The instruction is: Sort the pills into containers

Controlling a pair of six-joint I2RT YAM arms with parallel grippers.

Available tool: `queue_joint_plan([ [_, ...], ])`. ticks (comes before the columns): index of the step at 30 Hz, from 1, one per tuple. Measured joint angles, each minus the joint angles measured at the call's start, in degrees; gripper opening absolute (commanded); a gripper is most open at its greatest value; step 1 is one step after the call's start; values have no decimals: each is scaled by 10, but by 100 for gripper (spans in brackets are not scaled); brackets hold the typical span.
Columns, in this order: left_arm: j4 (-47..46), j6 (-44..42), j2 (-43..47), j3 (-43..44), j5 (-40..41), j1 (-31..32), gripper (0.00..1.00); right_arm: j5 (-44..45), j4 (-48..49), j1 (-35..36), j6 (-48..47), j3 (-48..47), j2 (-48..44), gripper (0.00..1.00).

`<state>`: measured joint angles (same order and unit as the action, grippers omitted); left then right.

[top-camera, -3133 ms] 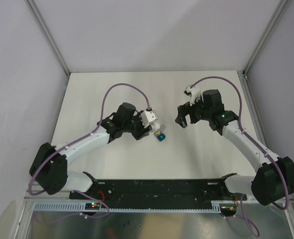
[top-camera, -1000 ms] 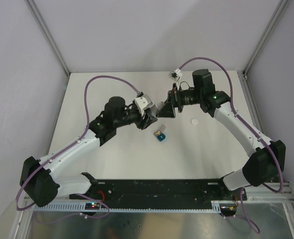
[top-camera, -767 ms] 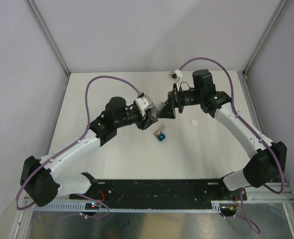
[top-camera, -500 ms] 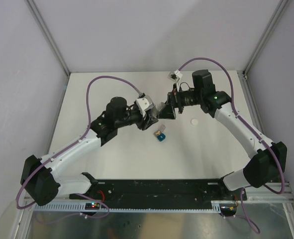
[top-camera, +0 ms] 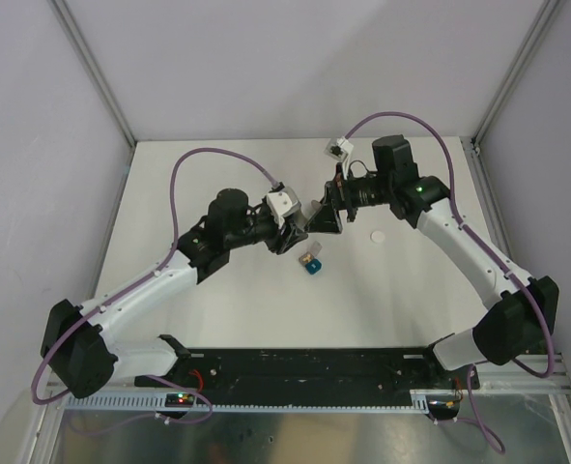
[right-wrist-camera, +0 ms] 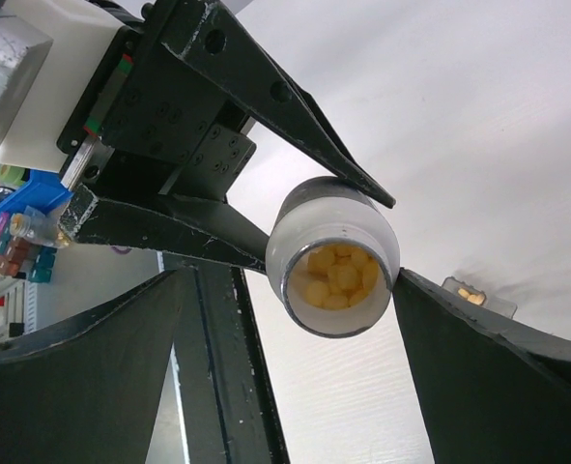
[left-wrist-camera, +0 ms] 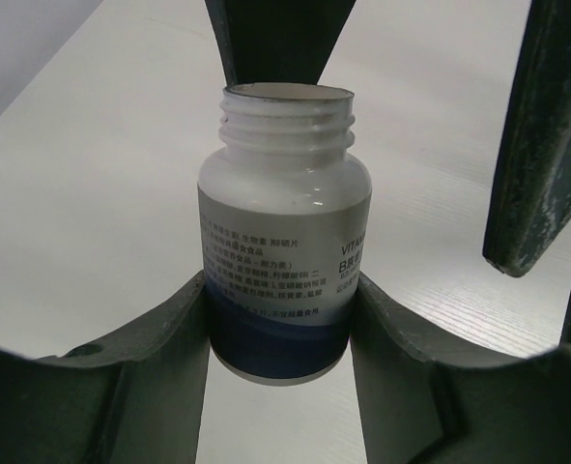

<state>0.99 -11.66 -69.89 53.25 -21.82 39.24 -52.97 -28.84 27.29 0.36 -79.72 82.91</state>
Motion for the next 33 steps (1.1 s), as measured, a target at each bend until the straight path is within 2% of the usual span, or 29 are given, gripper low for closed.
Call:
queue_joint_plan([
  [12,23,-4,2,-1,22,-4,0,49,-38,-37,-55,0,-60,99],
  [17,26,-3,20,-10,21,-10,0,126,-55,-63,-90,7,-83,99],
  [21,27,-2,44,-14,21,-19,0,207,-65,-77,-116,49,-88,98],
  [24,27,1,55,-14,17,-25,0,278,-77,-87,-129,82,-73,98],
  [33,26,7,73,-14,-7,-33,0,398,-78,-122,-146,102,33,97],
])
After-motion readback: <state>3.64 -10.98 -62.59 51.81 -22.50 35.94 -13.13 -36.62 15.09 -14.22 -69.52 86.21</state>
